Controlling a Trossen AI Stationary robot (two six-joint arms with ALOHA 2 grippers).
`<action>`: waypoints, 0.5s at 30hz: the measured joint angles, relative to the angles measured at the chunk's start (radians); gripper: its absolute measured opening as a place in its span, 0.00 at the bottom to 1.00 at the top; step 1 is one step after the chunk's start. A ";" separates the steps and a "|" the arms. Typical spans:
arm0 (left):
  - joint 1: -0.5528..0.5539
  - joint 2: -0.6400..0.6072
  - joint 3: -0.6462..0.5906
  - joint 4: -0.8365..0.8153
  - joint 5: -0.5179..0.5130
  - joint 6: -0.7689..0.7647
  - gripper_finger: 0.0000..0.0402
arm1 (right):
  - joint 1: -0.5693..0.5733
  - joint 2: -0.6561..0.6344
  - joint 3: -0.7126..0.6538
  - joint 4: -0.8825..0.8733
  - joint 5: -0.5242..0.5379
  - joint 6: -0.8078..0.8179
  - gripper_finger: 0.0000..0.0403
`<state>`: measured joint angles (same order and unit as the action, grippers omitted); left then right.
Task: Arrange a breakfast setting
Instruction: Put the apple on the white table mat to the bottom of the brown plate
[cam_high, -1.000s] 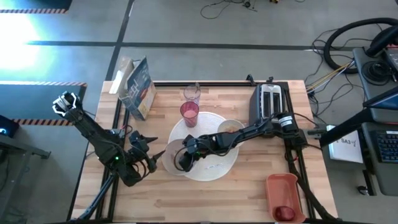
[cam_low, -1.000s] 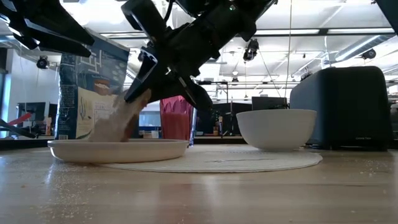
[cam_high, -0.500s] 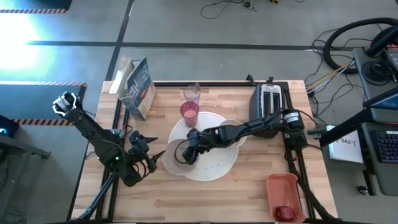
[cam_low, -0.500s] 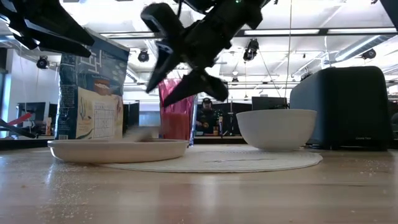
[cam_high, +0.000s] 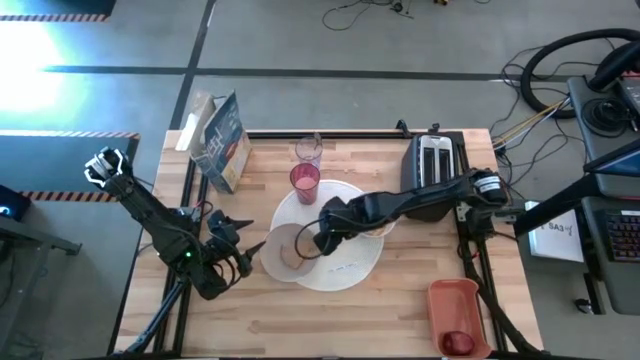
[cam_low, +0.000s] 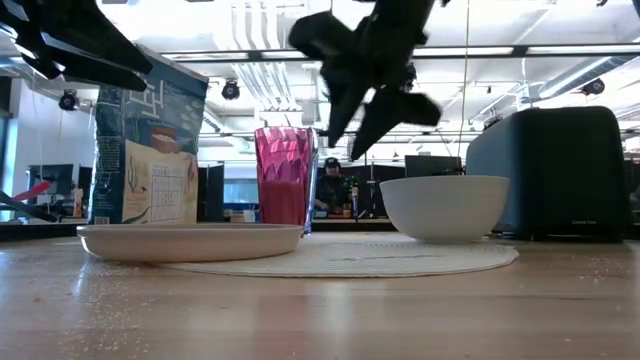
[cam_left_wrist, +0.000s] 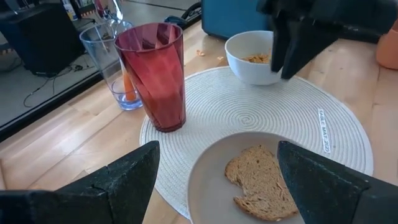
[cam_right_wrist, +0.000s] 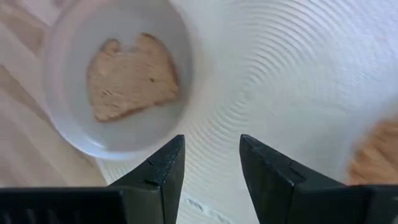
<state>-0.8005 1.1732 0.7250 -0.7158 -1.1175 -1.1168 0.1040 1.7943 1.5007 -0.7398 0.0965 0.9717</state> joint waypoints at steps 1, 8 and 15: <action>0.000 0.000 0.000 -0.002 0.000 0.000 0.76 | 0.003 -0.013 0.000 -0.030 0.008 0.007 0.35; 0.017 0.000 0.000 -0.003 -0.017 0.000 0.76 | 0.027 -0.110 0.000 -0.310 0.022 0.121 0.34; 0.042 -0.006 0.000 0.020 -0.067 -0.026 0.76 | 0.142 -0.146 -0.003 -0.513 -0.185 0.284 0.34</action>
<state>-0.7586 1.1672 0.7250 -0.6958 -1.1841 -1.1429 0.2461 1.6482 1.4975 -1.2528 -0.0889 1.2558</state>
